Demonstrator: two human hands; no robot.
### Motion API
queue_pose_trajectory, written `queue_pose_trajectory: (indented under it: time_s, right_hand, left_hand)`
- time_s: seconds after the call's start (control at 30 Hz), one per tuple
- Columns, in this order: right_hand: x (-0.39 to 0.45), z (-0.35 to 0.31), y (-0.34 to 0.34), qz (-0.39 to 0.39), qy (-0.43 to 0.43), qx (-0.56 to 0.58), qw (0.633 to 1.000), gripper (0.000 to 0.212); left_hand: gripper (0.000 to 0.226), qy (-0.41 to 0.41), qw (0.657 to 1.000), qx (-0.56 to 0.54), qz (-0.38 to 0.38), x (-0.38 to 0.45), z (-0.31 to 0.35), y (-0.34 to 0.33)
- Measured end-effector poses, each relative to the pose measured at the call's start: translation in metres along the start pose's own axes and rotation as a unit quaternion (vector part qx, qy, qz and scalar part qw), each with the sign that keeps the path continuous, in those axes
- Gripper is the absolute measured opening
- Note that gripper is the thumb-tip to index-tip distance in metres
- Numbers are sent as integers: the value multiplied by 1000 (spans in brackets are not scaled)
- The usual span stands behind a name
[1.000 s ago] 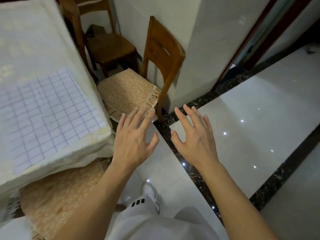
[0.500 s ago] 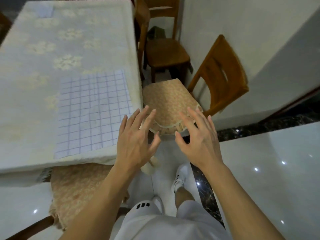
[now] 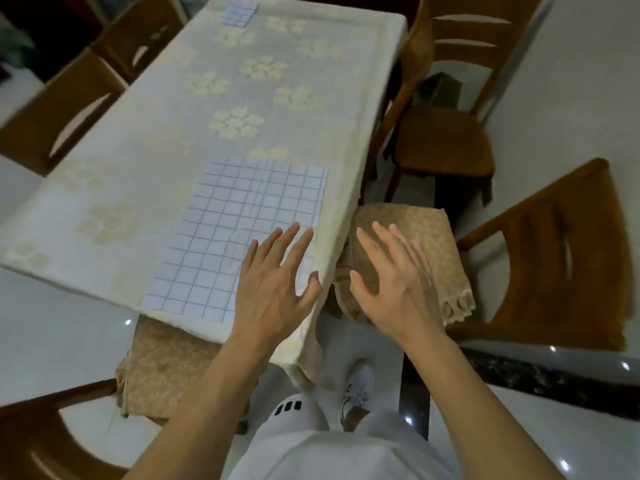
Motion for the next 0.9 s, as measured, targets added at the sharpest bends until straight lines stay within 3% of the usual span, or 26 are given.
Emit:
queue_pose_trajectory:
  time_s: [0.37, 0.53, 0.9]
  right_hand:
    - [77, -5, -39, -70, 141, 70, 985, 62]
    - [87, -25, -67, -86, 194, 68, 975, 62]
    - [78, -74, -144, -211, 278, -23, 937, 60]
  left_hand:
    - [61, 139, 990, 27, -4, 0, -47, 10]
    - [61, 153, 985, 15, -81, -16, -96, 11]
    - [58, 130, 973, 56, -180, -19, -227, -4]
Point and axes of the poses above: each hand's wrist, its own x-axis towards the middle knuckle, its own y-axis out of the back of the hand, z = x × y, the point moved 2 cm from there along x, towards the middle knuckle, and after that the axes turned 10 degrees about y, right-handed, at the moved point
